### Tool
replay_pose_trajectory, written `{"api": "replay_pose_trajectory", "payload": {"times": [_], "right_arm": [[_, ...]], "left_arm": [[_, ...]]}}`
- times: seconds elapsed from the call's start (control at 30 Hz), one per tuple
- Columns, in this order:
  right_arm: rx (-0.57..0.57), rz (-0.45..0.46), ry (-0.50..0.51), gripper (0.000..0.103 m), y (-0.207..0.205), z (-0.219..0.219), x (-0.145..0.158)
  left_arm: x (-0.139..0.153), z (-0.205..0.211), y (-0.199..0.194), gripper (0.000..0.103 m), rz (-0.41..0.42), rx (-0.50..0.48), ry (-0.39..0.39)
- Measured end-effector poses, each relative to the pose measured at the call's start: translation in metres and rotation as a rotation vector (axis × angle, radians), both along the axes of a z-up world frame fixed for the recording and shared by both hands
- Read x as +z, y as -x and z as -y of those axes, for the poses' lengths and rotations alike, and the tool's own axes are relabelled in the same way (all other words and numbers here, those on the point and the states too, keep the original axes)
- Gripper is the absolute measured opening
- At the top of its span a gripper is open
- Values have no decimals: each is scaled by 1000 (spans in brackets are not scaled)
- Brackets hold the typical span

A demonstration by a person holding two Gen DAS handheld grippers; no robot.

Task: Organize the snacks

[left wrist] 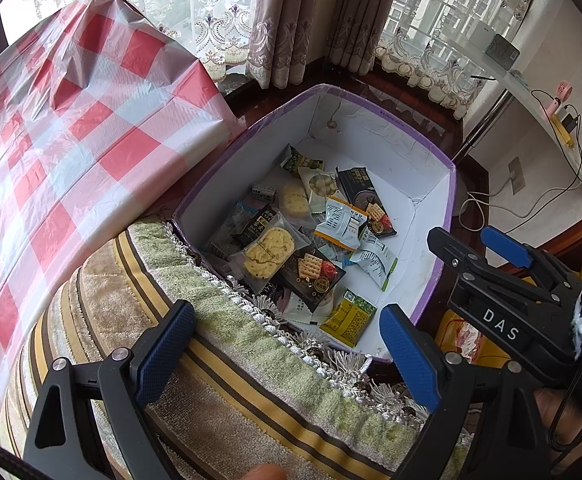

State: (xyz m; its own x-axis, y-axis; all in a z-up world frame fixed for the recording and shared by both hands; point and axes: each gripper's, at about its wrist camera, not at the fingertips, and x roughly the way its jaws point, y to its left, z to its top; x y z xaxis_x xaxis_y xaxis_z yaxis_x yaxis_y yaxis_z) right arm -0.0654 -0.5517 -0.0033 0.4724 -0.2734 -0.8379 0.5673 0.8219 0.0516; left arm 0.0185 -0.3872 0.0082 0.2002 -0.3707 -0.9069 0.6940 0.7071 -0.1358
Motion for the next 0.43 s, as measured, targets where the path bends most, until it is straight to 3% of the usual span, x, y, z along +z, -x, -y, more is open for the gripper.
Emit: {"api": "replay_pose_trajectory", "payload": {"times": [0.27, 0.43], "right_arm": [[0, -2, -3, 74, 1, 0, 0], [0, 3, -2, 74, 2, -2, 2]], "left_arm": [[0, 0, 0, 94, 0, -1, 3], [1, -2, 0, 97, 25, -5, 43]]}}
